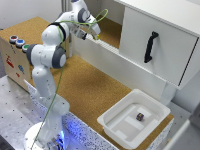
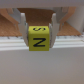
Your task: Place the yellow block inside the box
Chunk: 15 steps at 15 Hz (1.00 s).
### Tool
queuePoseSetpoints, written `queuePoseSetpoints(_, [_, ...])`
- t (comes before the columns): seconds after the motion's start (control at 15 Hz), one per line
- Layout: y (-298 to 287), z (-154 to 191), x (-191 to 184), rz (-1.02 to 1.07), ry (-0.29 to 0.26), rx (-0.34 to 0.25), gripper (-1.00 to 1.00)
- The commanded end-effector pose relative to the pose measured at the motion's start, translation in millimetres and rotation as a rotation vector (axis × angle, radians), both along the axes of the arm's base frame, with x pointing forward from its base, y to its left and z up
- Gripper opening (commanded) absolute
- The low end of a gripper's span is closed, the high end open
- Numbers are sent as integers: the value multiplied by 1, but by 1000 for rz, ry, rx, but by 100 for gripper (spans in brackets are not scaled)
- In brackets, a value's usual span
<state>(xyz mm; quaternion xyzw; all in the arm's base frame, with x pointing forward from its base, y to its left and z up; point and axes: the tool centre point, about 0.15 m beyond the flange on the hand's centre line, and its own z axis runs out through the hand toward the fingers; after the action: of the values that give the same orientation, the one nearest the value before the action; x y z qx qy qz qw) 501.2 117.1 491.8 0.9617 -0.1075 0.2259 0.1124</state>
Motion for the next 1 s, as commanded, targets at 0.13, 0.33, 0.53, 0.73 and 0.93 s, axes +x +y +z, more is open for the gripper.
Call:
queuePoseSetpoints(0.13, [-127, -53, -48, -63, -23, 122, -100])
queuePoseSetpoints(0.33, [-196, -72, -73, -181, 13, 119, -100])
queuePoseSetpoints(0.53, [-277, -92, -105, -350, 43, 110, -100])
queuePoseSetpoints(0.73, [-349, -109, -134, -488, 70, 112, -100])
queuePoseSetpoints(0.93, [-417, -125, -163, -610, 89, 115, -100])
